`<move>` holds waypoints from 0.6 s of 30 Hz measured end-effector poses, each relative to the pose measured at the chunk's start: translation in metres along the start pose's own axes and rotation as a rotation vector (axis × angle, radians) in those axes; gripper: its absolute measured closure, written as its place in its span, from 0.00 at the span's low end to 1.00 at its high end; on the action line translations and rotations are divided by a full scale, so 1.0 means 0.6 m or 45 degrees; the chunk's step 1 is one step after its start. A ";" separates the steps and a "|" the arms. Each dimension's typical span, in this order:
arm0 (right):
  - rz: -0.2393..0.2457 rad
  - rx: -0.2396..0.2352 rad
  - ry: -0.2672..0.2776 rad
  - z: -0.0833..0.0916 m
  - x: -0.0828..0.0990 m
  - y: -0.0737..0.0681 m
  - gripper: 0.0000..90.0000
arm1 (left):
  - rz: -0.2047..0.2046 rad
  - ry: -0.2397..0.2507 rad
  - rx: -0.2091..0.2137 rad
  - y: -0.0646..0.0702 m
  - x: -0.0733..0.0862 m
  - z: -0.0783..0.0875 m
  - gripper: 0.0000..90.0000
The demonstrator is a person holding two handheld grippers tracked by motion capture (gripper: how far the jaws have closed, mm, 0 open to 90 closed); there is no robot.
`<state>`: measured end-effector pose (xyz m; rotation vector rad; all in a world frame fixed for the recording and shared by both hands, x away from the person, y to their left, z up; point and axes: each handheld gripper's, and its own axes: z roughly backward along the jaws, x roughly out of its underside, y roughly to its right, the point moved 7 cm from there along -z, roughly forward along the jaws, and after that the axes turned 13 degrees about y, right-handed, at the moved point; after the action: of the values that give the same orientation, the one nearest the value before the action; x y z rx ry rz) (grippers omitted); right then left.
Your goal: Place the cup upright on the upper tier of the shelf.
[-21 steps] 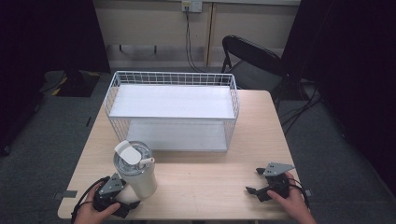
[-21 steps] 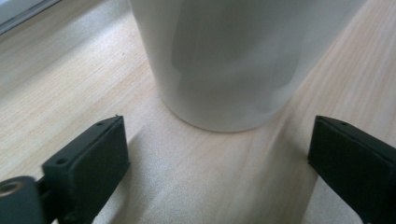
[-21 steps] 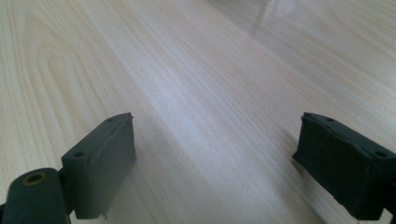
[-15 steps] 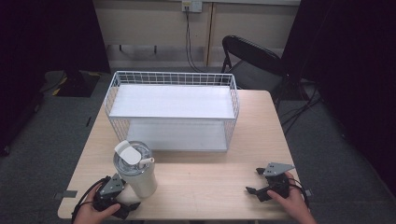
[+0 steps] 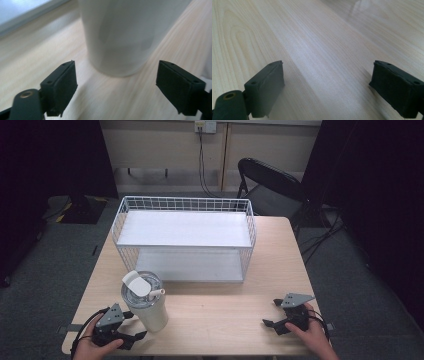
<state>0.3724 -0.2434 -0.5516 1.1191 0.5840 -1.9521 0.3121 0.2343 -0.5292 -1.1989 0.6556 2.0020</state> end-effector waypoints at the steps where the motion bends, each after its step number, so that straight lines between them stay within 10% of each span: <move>1: 0.000 0.000 0.000 0.000 0.000 0.000 0.12 | -0.001 0.008 -0.004 0.001 -0.005 0.001 0.18; 18: 0.000 0.001 0.000 0.000 0.000 0.000 0.12 | 0.038 0.139 0.033 0.013 -0.064 0.012 0.18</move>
<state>0.3724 -0.2434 -0.5516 1.1191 0.5833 -1.9525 0.3148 0.2227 -0.4911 -1.2971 0.7552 1.9575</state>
